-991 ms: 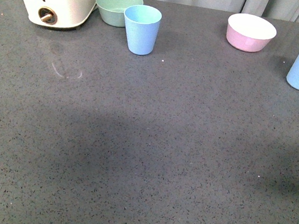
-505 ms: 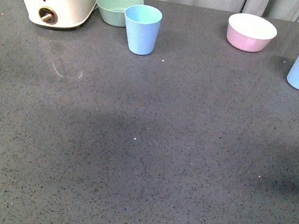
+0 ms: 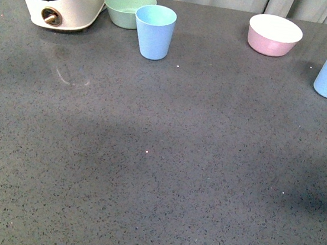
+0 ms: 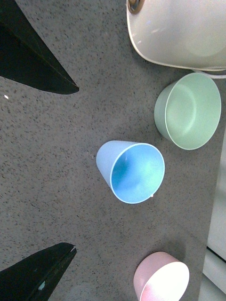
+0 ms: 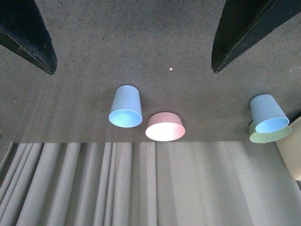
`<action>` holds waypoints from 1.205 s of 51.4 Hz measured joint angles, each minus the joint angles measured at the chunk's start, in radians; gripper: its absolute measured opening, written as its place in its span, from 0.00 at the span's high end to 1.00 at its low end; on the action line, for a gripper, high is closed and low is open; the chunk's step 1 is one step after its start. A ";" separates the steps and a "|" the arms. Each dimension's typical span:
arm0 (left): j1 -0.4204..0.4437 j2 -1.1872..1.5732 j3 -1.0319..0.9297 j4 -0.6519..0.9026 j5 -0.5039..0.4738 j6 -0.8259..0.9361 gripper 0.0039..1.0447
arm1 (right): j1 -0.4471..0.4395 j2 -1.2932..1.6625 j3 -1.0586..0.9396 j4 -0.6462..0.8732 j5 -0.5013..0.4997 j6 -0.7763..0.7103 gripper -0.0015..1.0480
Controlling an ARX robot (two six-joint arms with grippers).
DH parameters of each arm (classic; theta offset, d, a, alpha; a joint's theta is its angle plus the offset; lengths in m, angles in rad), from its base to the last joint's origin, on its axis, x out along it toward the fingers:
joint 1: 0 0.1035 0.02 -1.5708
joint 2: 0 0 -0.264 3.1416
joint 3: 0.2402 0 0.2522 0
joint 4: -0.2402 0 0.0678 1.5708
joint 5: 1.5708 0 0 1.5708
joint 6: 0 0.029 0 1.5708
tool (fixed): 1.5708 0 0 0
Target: Stack blue cups with both arms
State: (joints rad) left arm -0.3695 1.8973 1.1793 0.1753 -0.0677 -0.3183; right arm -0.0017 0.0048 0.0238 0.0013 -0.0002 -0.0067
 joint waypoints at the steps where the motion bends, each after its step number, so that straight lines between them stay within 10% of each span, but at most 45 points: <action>1: -0.004 0.017 0.021 -0.010 -0.007 -0.003 0.08 | 0.000 0.000 0.000 0.000 0.000 0.000 0.09; 49: 0.009 0.512 0.703 -0.445 -0.200 -0.085 0.09 | 0.000 0.000 0.000 0.000 0.000 0.000 0.09; 62: -0.008 0.563 0.772 -0.506 -0.194 -0.124 0.58 | 0.000 0.000 0.000 0.000 0.000 0.000 0.09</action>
State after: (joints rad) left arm -0.3775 2.4599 1.9518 -0.3305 -0.2619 -0.4427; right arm -0.0017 0.0048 0.0238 0.0013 -0.0002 -0.0067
